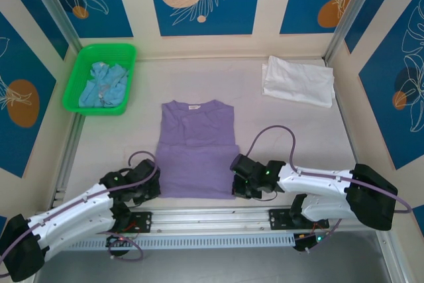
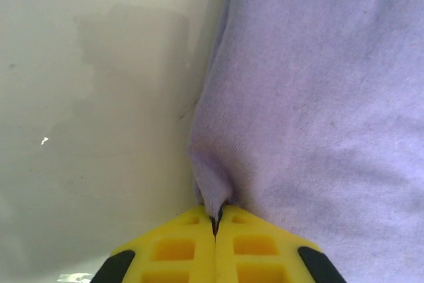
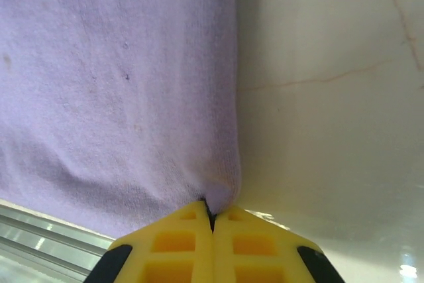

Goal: Fold and stack the t-shirts

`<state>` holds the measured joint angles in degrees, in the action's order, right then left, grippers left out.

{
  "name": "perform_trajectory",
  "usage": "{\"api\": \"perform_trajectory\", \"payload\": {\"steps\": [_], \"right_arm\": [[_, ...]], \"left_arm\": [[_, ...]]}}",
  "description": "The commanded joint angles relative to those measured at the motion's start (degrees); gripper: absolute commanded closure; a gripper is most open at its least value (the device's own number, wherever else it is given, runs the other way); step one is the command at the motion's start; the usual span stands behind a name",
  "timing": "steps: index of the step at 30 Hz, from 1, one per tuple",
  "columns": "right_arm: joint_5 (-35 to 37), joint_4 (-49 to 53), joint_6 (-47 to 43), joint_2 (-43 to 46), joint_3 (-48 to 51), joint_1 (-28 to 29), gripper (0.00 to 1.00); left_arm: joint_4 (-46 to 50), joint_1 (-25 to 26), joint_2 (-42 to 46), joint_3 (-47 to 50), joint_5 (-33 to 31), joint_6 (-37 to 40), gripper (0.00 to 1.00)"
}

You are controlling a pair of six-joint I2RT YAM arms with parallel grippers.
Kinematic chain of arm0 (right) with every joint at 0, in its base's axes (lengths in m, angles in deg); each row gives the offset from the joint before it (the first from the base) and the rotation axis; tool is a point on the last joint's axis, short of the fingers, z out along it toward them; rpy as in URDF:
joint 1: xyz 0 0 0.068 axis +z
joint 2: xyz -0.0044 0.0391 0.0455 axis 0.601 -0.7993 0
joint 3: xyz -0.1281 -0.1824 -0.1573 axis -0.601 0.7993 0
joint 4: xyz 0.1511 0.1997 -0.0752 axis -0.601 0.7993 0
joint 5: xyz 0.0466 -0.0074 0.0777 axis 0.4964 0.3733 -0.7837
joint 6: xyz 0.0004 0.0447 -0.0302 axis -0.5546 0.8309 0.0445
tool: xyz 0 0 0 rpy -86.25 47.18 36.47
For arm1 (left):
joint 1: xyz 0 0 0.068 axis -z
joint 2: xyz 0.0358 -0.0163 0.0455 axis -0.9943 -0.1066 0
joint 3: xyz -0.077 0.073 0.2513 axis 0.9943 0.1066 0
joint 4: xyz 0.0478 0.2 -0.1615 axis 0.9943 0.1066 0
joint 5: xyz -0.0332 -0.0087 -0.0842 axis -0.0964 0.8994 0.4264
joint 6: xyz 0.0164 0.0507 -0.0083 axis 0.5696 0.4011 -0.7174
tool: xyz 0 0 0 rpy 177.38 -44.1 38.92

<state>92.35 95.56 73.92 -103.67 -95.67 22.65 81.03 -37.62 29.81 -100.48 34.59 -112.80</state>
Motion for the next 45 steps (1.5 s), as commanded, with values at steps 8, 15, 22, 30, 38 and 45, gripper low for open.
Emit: {"api": "perform_trajectory", "payload": {"steps": [8,15,22,30,38,45], "right_arm": [[-2.0,10.7,-0.3,4.5,0.1,0.7,1.0],[-2.7,13.3,-2.0,12.6,-2.1,-3.9,1.0],[-6.3,14.6,-10.1,13.1,-10.1,-16.3,1.0],[-9.9,13.7,-17.9,3.4,-22.5,-27.6,1.0],[-17.0,8.3,-20.9,-14.6,-34.3,-37.8,1.0],[-24.2,6.6,-19.5,-32.9,-47.7,-43.2,1.0]], "left_arm": [[8.3,-0.1,-1.3,-7.9,10.5,7.9,1.0],[11.0,-1.0,-1.2,-16.9,10.8,9.1,1.0],[8.0,-7.8,-7.5,-27.1,11.3,14.3,1.0],[4.0,-19.5,-16.6,-37.1,12.3,20.3,1.0],[-2.1,-28.3,-31.9,-44.4,13.9,22.0,1.0],[-6.1,-33.6,-46.9,-53.8,15.4,22.6,1.0]]}}
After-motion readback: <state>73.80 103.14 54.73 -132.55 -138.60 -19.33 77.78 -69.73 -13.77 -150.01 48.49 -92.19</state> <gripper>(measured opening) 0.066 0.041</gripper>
